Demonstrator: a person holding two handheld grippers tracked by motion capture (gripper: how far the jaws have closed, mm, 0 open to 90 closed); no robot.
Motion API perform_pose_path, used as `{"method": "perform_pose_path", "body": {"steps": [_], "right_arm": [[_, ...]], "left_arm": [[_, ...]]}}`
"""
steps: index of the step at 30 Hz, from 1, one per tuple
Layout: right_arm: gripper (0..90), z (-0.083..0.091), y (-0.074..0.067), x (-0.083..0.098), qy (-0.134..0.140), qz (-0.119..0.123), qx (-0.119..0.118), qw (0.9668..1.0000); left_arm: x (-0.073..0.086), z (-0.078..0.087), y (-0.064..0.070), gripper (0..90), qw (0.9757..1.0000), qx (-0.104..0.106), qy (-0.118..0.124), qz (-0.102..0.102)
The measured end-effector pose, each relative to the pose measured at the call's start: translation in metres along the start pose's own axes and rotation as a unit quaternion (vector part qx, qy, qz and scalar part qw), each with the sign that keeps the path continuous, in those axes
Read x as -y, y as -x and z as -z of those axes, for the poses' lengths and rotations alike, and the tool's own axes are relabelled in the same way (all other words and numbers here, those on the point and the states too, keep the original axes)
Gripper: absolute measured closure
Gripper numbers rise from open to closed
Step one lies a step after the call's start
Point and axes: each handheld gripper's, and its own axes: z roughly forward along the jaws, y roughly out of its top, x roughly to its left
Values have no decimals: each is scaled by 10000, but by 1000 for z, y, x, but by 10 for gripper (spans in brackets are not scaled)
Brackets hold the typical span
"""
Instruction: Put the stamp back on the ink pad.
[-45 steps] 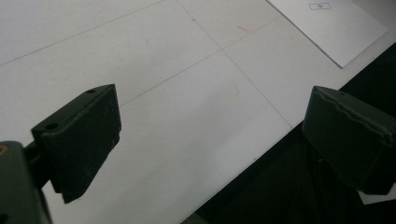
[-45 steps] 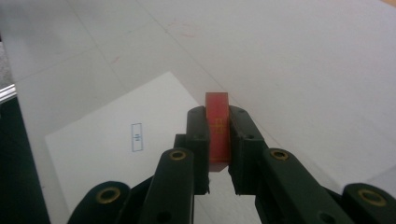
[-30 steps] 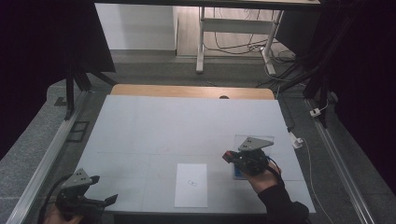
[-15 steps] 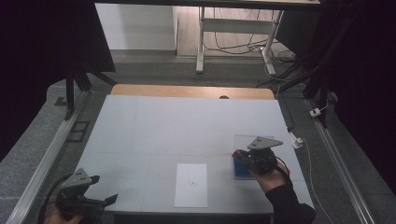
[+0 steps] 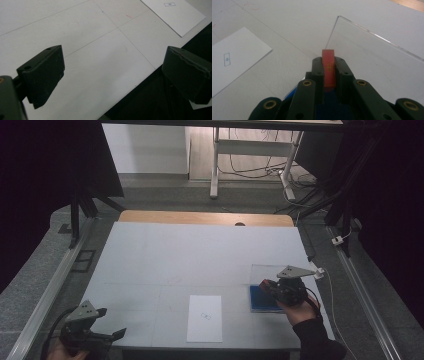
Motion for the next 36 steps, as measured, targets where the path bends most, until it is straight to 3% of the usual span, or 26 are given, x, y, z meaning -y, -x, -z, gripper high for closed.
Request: {"method": "perform_pose_path", "body": {"steps": [9, 18, 36], "right_arm": [[802, 3, 8, 8, -167, 11, 117, 9998], [800, 4, 16, 16, -315, -149, 154, 9993], [800, -11, 19, 24, -685, -135, 25, 9976]], "left_arm": [[0, 0, 0, 48, 10000, -1, -1, -2], [0, 0, 0, 48, 10000, -1, 0, 4], [0, 0, 0, 48, 10000, 7, -5, 2]]}}
